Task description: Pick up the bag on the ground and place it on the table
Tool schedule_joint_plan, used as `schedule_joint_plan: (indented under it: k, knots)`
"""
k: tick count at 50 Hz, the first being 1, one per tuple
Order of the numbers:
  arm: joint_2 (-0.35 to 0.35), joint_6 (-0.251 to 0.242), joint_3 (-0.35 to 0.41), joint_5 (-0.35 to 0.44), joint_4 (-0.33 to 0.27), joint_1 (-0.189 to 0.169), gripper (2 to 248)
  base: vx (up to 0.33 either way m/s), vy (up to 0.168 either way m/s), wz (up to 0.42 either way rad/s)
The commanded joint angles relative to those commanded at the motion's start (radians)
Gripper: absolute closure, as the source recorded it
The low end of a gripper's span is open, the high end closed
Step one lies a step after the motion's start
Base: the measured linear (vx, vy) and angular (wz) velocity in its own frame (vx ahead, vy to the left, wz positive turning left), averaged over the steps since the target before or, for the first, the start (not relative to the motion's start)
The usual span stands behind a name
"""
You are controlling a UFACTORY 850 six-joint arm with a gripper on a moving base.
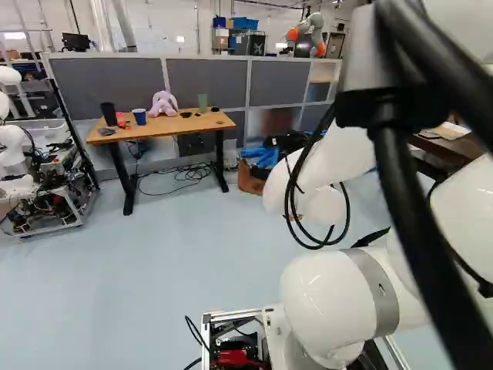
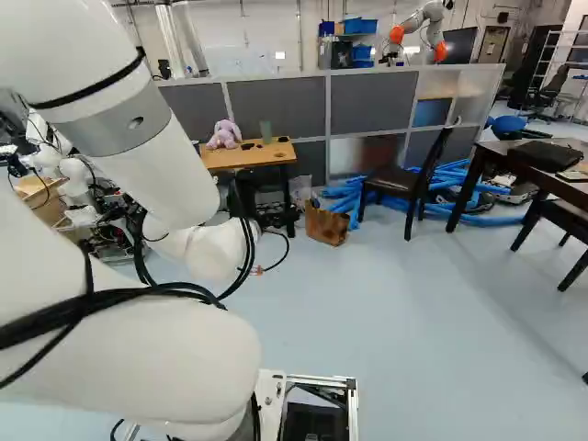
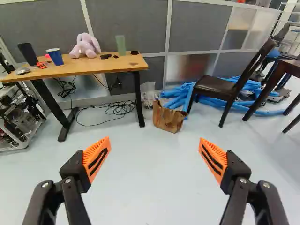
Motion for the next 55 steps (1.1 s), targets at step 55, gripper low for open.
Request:
schedule_joint_plan:
  k: [55]
  knots:
    - [0.000, 0.000, 0.000, 0.000, 0.000, 0.000, 3, 0.152, -0.013, -0.010]
